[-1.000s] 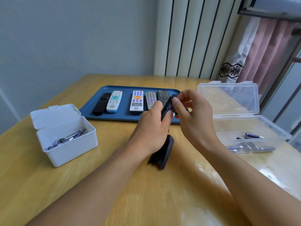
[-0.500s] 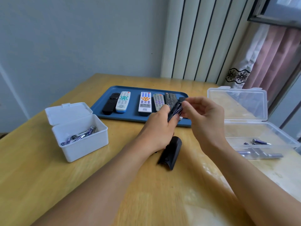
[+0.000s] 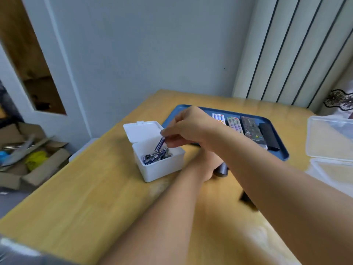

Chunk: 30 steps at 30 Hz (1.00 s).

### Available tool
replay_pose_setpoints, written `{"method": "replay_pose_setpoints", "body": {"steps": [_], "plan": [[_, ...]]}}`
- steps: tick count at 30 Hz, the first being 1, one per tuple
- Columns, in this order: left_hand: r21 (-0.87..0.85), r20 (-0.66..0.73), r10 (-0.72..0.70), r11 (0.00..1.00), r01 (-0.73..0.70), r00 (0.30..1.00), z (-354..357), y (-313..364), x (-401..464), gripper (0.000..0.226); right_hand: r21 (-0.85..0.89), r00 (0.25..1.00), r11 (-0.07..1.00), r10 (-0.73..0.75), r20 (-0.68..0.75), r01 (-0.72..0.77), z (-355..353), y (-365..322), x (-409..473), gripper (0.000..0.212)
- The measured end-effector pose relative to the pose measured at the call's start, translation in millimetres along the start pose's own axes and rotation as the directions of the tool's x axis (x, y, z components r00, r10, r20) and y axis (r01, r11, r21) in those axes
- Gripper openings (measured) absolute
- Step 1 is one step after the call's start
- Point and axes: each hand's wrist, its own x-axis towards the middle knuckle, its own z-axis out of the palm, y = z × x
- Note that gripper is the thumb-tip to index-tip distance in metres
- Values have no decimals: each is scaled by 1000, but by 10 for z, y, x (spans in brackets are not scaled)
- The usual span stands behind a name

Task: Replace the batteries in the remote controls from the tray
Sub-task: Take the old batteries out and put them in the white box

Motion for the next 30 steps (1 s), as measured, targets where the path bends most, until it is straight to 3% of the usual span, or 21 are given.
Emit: {"method": "replay_pose_setpoints", "body": {"steps": [2, 4, 6, 8, 11, 14, 19, 30], "plan": [[-49, 19, -4, 999, 5, 1000, 13, 15, -10, 27, -217, 985, 970, -134, -112, 107, -37, 25, 12, 11], [-98, 45, 27, 995, -23, 999, 85, 32, 97, 27, -459, 896, 863, -360, -260, 213, -258, 93, -104, 9], [-88, 53, 48, 995, -43, 997, 115, 38, 163, 27, -618, 782, 756, -513, -353, 217, -602, 242, -305, 3], [-73, 99, 83, 994, -76, 992, 165, 12, 219, 31, -695, 734, 706, -544, -407, 138, -941, 483, -545, 6], [-91, 132, 121, 990, -109, 984, 208, -14, 220, 33, -681, 720, 730, -502, -479, 56, -1184, 850, -796, 16], [-53, 144, 149, 988, -143, 978, 273, -25, 238, 32, -642, 702, 764, -493, -514, 67, -1263, 1029, -892, 23], [18, 182, 164, 985, -170, 969, 384, -10, 216, 33, -700, 713, 706, -544, -442, 105, -1306, 1164, -822, 15], [134, 156, 226, 960, -248, 961, 429, -50, 260, 34, -754, 733, 653, -550, -400, 79, -1343, 1282, -729, 24]]}}
